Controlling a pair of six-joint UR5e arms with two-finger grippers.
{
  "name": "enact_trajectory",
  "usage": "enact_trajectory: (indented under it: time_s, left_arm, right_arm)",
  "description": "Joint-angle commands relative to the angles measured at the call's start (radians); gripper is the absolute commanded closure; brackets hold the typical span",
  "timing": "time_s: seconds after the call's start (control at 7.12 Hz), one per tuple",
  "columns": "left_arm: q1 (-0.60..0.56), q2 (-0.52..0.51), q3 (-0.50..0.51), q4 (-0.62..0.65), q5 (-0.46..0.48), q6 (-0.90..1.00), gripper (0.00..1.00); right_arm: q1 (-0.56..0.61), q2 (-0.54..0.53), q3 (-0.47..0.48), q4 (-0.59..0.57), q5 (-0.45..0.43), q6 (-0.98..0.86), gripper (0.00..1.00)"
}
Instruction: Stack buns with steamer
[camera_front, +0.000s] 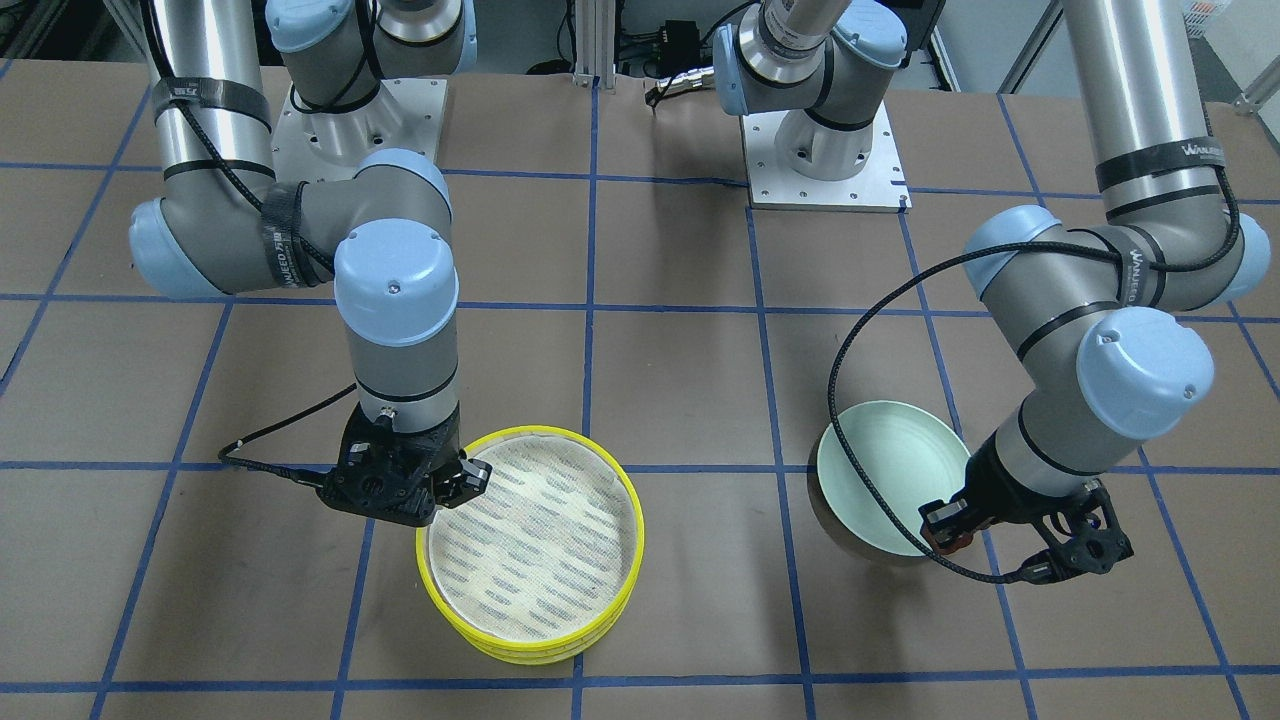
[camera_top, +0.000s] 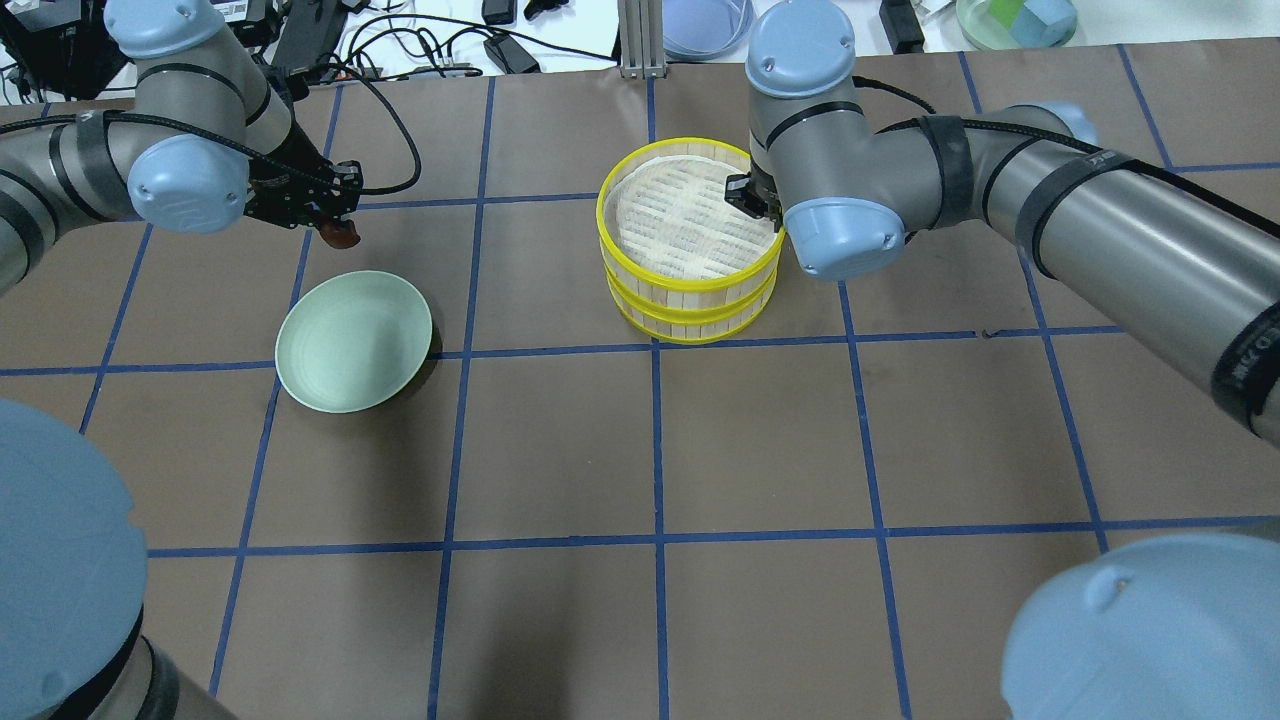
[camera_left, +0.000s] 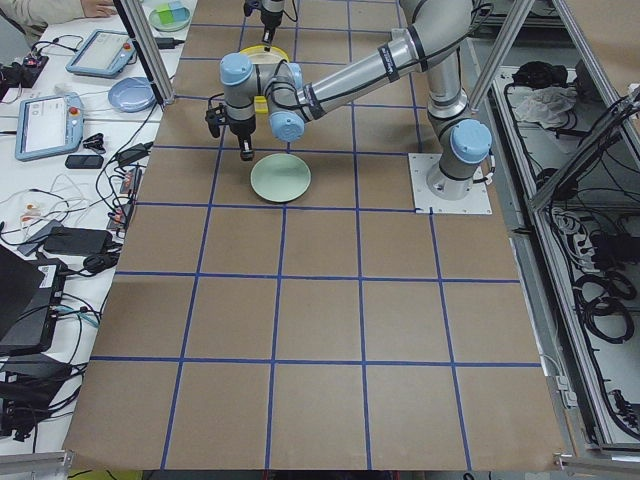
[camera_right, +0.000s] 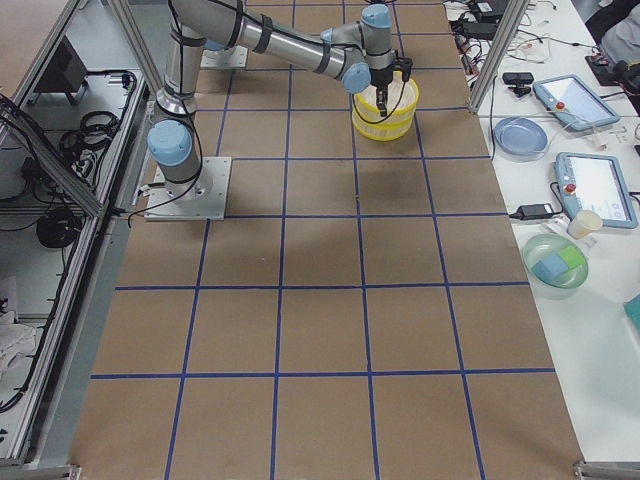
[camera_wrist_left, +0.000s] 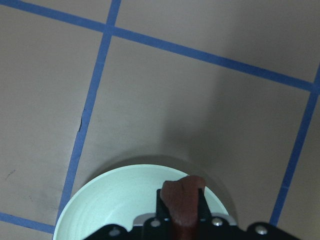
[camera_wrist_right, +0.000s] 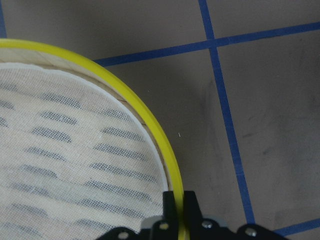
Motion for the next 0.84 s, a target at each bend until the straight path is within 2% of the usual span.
enact_trajectory:
  time_s: [0.0, 0.14, 0.28, 0.42, 0.7]
  left_arm:
    - [0.000, -0.001, 0.000, 0.000, 0.000, -0.001, 1.00]
    - [0.000, -0.001, 0.000, 0.000, 0.000, -0.001, 1.00]
    - [0.000, -0.001, 0.000, 0.000, 0.000, -0.001, 1.00]
    - [0.000, -0.001, 0.000, 0.000, 0.000, -0.001, 1.00]
    - [0.000, 0.006, 0.015, 0.002, -0.002, -0.020, 1.00]
  right_arm:
    - [0.000, 0.000, 0.000, 0.000, -0.001, -0.009, 0.63]
    - [0.000, -0.002, -0.001, -0.006, 0.000, -0.010, 0.20]
    - [0.000, -0.009, -0.001, -0.013, 0.006, -0.014, 0.06]
    - [-0.002, -0.015, -0.009, -0.012, 0.011, -0.015, 0.00]
    - [-0.018, -0.101, -0.020, 0.040, 0.011, -0.086, 0.00]
